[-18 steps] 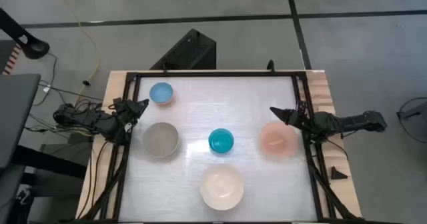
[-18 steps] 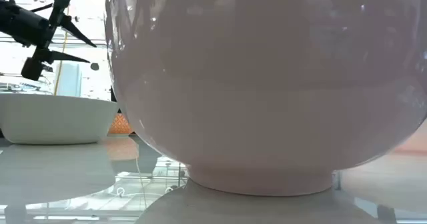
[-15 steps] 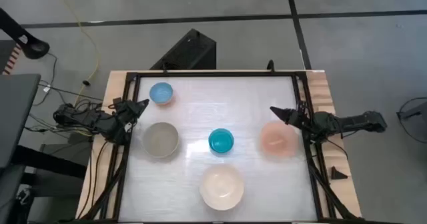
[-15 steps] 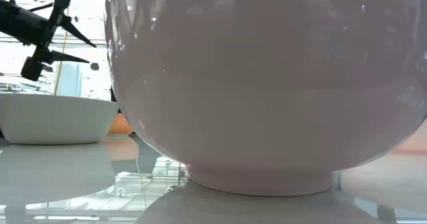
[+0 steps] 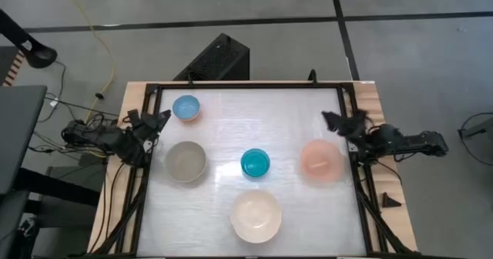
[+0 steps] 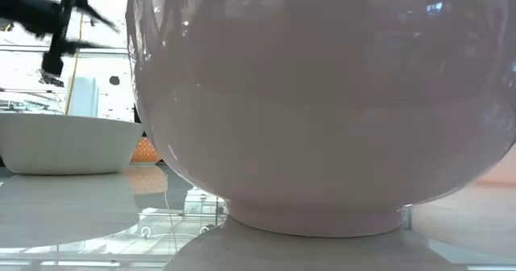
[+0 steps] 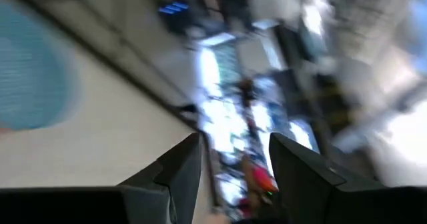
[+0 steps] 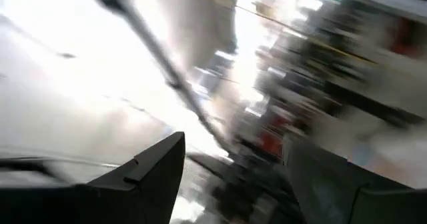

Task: Nest bowls inside each other
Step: Stack the light orange bowl on top of the white bowl

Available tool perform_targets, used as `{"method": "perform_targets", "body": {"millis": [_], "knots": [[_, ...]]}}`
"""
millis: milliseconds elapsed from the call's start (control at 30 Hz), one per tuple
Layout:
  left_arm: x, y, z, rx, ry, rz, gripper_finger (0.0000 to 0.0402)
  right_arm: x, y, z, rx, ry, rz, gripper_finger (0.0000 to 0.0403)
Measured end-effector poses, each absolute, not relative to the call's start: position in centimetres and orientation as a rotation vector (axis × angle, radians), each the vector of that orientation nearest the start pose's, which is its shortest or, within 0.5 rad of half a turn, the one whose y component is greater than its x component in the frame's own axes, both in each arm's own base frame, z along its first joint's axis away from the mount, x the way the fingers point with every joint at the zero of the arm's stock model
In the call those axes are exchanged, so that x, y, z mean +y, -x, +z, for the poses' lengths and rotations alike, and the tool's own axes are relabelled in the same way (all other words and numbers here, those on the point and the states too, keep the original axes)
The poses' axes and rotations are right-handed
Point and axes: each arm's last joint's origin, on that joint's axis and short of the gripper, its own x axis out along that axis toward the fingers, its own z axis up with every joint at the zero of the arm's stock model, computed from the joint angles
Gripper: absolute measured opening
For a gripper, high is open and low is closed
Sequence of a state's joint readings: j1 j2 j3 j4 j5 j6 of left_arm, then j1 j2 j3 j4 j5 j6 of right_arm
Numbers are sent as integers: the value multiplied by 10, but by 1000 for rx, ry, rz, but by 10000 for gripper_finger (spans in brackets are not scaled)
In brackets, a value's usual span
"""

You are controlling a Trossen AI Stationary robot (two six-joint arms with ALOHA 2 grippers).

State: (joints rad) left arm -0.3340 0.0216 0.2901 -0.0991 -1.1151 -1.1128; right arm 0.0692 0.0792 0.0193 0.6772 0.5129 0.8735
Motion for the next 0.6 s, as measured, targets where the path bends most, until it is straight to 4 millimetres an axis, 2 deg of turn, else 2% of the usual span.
{"method": "perform_targets", "body": {"millis": [133,267,333,433,533,600], "knots": [[5,-54,279,-669,1022,353,166,-8,-60,250,-1003,-880,16,285],[4,-40,307,-885,856,87,166,-6,-48,290,-1015,-741,47,285],[4,-36,314,-965,784,36,166,-5,-50,315,-911,-686,11,285],[3,-37,317,-991,714,40,166,-2,-60,352,-690,-623,-41,285],[2,-43,317,-957,700,97,166,4,-79,383,-407,-574,-48,285],[1,-47,316,-934,698,128,166,10,-93,395,-176,-561,-42,285]]}}
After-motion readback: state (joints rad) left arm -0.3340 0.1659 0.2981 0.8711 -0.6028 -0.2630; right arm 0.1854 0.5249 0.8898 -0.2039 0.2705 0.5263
